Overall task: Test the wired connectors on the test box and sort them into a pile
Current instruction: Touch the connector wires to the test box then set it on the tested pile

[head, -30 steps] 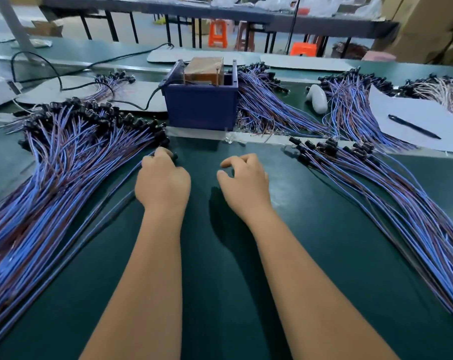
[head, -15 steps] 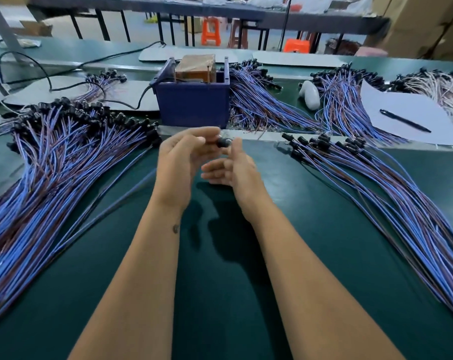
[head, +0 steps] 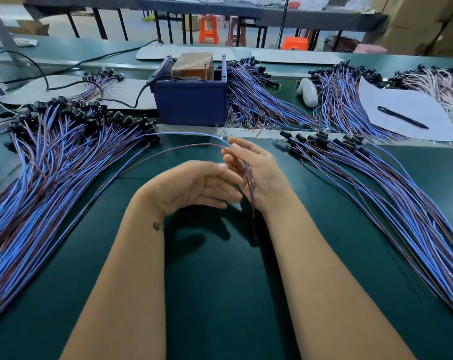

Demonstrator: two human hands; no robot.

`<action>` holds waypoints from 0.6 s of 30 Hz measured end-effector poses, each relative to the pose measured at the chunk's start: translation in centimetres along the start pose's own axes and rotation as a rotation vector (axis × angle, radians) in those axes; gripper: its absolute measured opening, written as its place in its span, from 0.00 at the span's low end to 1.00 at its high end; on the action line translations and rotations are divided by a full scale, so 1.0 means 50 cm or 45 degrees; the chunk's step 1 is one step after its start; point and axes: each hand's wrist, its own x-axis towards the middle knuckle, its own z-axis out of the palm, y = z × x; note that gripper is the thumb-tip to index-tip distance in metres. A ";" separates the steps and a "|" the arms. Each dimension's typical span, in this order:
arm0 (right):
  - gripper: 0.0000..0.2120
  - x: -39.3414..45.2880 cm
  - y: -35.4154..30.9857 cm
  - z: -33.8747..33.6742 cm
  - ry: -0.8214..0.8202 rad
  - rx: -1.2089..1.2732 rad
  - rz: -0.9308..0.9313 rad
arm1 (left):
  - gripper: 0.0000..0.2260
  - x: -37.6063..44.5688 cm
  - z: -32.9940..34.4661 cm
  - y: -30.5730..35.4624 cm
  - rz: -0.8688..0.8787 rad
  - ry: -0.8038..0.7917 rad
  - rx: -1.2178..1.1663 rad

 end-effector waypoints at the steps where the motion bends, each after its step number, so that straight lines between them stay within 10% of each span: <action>1: 0.05 0.001 0.001 -0.001 -0.010 -0.012 -0.010 | 0.14 -0.001 -0.011 -0.002 0.049 0.124 -0.050; 8: 0.06 -0.003 0.014 0.008 -0.130 -0.342 -0.074 | 0.13 0.015 -0.036 -0.014 0.374 0.944 -0.193; 18: 0.04 -0.010 0.032 0.024 -0.163 -0.696 -0.121 | 0.07 0.032 -0.001 -0.007 0.542 0.979 -0.021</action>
